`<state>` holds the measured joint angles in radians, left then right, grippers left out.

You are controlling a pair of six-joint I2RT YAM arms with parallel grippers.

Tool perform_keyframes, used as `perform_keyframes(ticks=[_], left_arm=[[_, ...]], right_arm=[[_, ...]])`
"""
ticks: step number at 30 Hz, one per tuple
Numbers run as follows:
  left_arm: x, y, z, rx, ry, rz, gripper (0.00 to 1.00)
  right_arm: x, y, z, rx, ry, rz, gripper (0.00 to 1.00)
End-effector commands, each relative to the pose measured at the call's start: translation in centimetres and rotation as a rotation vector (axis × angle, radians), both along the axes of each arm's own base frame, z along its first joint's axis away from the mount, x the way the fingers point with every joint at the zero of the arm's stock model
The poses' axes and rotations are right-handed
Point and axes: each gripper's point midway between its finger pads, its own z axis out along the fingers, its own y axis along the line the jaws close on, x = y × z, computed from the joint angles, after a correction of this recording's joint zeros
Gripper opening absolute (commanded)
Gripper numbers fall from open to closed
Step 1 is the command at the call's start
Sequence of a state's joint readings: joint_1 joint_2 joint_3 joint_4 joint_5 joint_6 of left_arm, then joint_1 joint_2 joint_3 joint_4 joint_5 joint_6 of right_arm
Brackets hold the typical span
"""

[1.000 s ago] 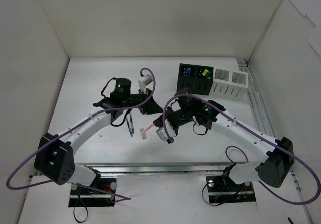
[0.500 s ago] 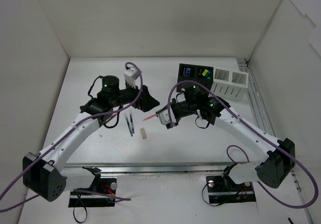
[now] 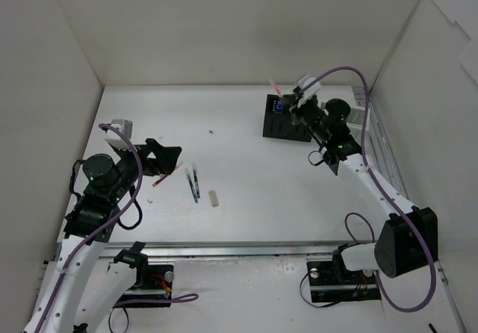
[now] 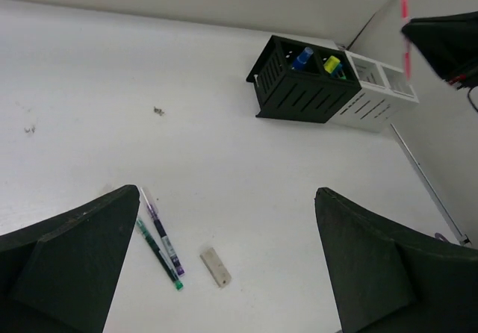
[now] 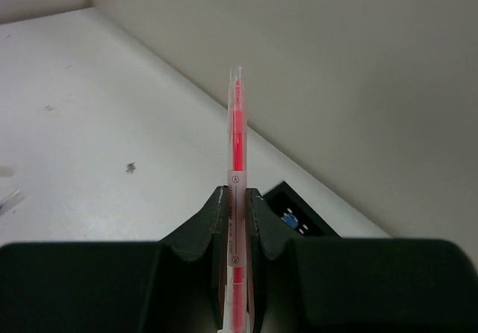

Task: Sort the stationery into containers
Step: Place the pen in the storage box.

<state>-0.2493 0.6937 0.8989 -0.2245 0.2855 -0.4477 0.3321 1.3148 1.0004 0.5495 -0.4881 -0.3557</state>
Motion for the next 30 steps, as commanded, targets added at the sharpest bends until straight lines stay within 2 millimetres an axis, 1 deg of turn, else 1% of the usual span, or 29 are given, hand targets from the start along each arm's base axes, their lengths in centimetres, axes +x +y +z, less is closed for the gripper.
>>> perform_keyframes(ticks=[1, 2, 3, 4, 5, 6, 7, 8, 9, 10, 11, 12, 13, 14, 15, 16, 17, 18, 19, 20, 21, 22, 23, 24, 25, 26, 27, 28, 30], left_arm=[[0.6, 0.9, -1.5, -0.008, 0.054, 0.067, 0.99], [0.7, 0.9, -2.2, -0.006, 0.073, 0.074, 0.99], [0.8, 1.0, -2.7, -0.002, 0.086, 0.080, 0.99], [0.9, 1.0, -3.1, 0.001, 0.096, 0.082, 0.99], [0.9, 1.0, -3.9, 0.003, 0.117, 0.085, 0.99], [1.1, 1.0, -4.4, 0.004, 0.130, 0.088, 1.00], [1.1, 1.0, -4.7, 0.006, 0.139, 0.087, 0.99], [1.2, 0.9, -5.1, 0.010, 0.149, 0.085, 0.99], [1.2, 0.9, -5.3, 0.011, 0.150, 0.085, 0.99], [1.2, 0.9, -5.4, 0.012, 0.155, 0.082, 1.00], [1.3, 0.8, -5.6, 0.010, 0.156, 0.080, 0.99], [1.3, 0.7, -5.6, 0.010, 0.154, 0.075, 0.99], [1.3, 0.7, -5.6, 0.007, 0.152, 0.072, 0.99], [1.4, 0.6, -5.9, 0.008, 0.153, 0.072, 1.00], [1.5, 0.6, -6.0, 0.008, 0.158, 0.072, 1.00], [1.5, 0.6, -6.0, 0.006, 0.159, 0.074, 0.99], [1.6, 0.6, -6.0, 0.008, 0.160, 0.072, 0.99], [1.6, 0.6, -6.2, 0.008, 0.166, 0.073, 1.00], [1.6, 0.6, -6.3, 0.010, 0.171, 0.074, 0.99], [1.6, 0.6, -6.4, 0.013, 0.169, 0.074, 0.99], [1.6, 0.6, -6.4, 0.011, 0.168, 0.076, 1.00], [1.7, 0.8, -6.7, 0.014, 0.174, 0.088, 0.99], [1.7, 0.9, -6.9, 0.014, 0.175, 0.090, 0.99], [1.7, 0.8, -7.2, 0.016, 0.183, 0.090, 0.99], [1.7, 0.8, -7.2, 0.015, 0.185, 0.087, 0.99], [1.7, 0.8, -7.3, 0.017, 0.186, 0.085, 0.99], [1.8, 0.7, -7.4, 0.019, 0.190, 0.084, 0.99], [1.8, 0.7, -7.5, 0.020, 0.191, 0.080, 0.99], [1.8, 0.6, -7.4, 0.020, 0.186, 0.077, 0.99]], right_arm=[[3.7, -6.4, 6.9, 0.382, -0.064, -0.264, 0.00], [4.4, -7.5, 6.5, 0.390, -0.065, -0.294, 0.00], [5.0, -9.6, 6.9, 0.437, -0.082, -0.334, 0.00], [5.4, -10.7, 6.8, 0.444, -0.094, -0.362, 0.00], [5.9, -11.1, 6.2, 0.430, -0.098, -0.353, 0.00], [6.2, -12.2, 6.3, 0.434, -0.130, -0.376, 0.00], [6.7, -13.5, 5.9, 0.417, -0.146, -0.407, 0.00], [7.4, -14.1, 4.7, 0.379, -0.150, -0.407, 0.00], [7.6, -14.6, 5.1, 0.378, -0.188, -0.415, 0.00], [8.2, -16.8, 4.6, 0.364, -0.198, -0.456, 0.00], [9.0, -17.1, 3.2, 0.337, -0.186, -0.439, 0.00], [9.3, -18.1, 3.3, 0.337, -0.215, -0.449, 0.00], [10.2, -18.0, 1.6, 0.312, -0.195, -0.413, 0.00], [10.6, -18.2, 1.1, 0.305, -0.199, -0.399, 0.00], [10.8, -18.4, 1.5, 0.318, -0.235, -0.383, 0.00], [11.0, -18.7, 1.0, 0.325, -0.227, -0.362, 0.00], [11.5, -18.0, -0.3, 0.312, -0.207, -0.307, 0.00], [11.5, -18.1, 0.1, 0.312, -0.241, -0.291, 0.00], [12.0, -18.0, -1.5, 0.296, -0.226, -0.278, 0.00], [12.1, -17.9, -2.0, 0.295, -0.233, -0.276, 0.00], [12.2, -18.2, -1.8, 0.298, -0.262, -0.278, 0.00], [12.4, -18.3, -2.3, 0.305, -0.259, -0.276, 0.00], [12.6, -18.5, -3.6, 0.304, -0.250, -0.279, 0.01], [12.2, -18.4, -3.1, 0.346, -0.268, -0.259, 0.01], [12.3, -18.7, -4.2, 0.355, -0.259, -0.258, 0.02], [12.1, -18.8, -4.6, 0.361, -0.263, -0.255, 0.03], [12.0, -18.9, -4.6, 0.366, -0.276, -0.251, 0.03], [12.2, -18.7, -5.6, 0.364, -0.255, -0.246, 0.03], [12.3, -18.8, -6.2, 0.355, -0.246, -0.248, 0.03]])
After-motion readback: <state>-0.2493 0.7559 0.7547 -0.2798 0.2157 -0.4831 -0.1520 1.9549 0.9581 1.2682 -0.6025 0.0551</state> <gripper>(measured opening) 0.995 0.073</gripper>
